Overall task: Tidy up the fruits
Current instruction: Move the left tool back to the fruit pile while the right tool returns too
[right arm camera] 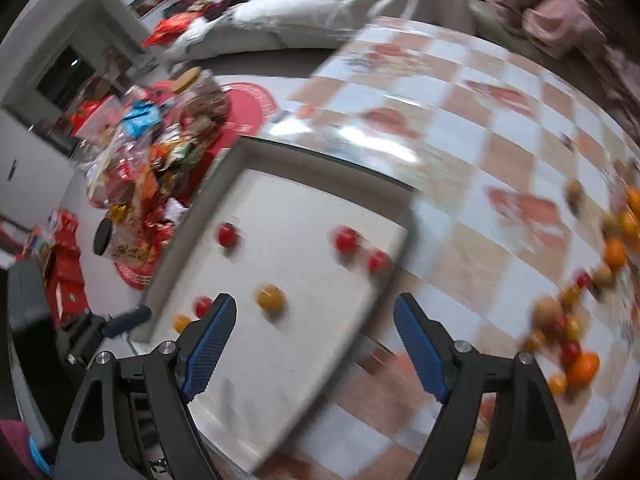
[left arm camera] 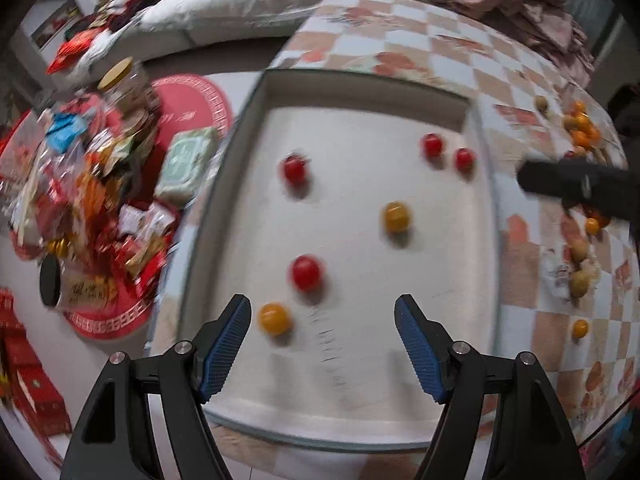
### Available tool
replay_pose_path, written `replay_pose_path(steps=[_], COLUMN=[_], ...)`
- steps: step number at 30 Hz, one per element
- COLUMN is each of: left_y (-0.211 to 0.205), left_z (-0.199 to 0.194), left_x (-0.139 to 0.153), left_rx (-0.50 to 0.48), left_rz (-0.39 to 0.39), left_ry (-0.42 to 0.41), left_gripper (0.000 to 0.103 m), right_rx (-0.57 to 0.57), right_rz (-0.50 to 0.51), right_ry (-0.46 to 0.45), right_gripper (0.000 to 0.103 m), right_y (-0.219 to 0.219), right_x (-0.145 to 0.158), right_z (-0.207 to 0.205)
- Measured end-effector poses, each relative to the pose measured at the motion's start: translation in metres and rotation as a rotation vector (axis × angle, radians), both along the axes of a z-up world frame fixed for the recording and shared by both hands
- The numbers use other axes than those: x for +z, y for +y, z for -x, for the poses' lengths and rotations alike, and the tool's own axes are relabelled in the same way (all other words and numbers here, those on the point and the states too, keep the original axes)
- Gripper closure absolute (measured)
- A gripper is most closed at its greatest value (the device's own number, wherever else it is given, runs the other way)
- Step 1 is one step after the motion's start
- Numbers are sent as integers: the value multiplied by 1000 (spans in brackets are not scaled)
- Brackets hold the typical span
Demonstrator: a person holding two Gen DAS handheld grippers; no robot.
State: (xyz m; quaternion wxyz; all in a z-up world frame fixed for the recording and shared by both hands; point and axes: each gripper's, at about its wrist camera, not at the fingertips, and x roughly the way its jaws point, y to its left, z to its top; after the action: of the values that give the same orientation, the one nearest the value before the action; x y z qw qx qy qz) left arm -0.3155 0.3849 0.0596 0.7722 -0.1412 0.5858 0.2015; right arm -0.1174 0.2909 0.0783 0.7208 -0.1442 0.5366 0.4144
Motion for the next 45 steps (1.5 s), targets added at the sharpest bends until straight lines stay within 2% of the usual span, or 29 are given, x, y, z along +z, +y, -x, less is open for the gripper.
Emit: replay_pose_path(steps=[10, 14, 18, 22, 29, 32, 35, 37, 42, 45], left_y=[-58, -80, -97, -114, -143, -156, -167, -173, -178, -181], left_z=[-60, -82, -90, -96, -121, -134, -145, -153, -161, -163], left_x=[15, 14, 9, 4, -6, -11, -17, -25, -35, -36], left_rx=[-171, -225, -269, -318, -391, -424, -451, -457, -450, -459], left_rz=[32, 48, 61, 77, 150, 172, 187, 197, 193, 219], left_ry=[-37, -34, -24, -16, -26, -33, -33, -16, -7, -16], left_gripper=[28, 28, 28, 28, 28, 28, 28, 28, 28, 37], right_rx=[-261, -395, -431, -371, -309, -299, -300, -301, -310, -307], right_rz=[108, 127, 116, 112, 75, 66, 40, 30, 27, 22], right_ry=[15, 53, 81, 83, 76, 73, 85, 73, 66, 53], right_gripper=[19, 19, 19, 19, 20, 34, 36, 45, 53, 57], right_y=[-137, -182, -208, -217, -220, -218, -216, -215, -209, -203], right_x=[-19, -32, -38, -38, -49, -56, -62, -64, -75, -79], right_z=[-25, -38, -40, -22, 20, 34, 40, 46, 51, 51])
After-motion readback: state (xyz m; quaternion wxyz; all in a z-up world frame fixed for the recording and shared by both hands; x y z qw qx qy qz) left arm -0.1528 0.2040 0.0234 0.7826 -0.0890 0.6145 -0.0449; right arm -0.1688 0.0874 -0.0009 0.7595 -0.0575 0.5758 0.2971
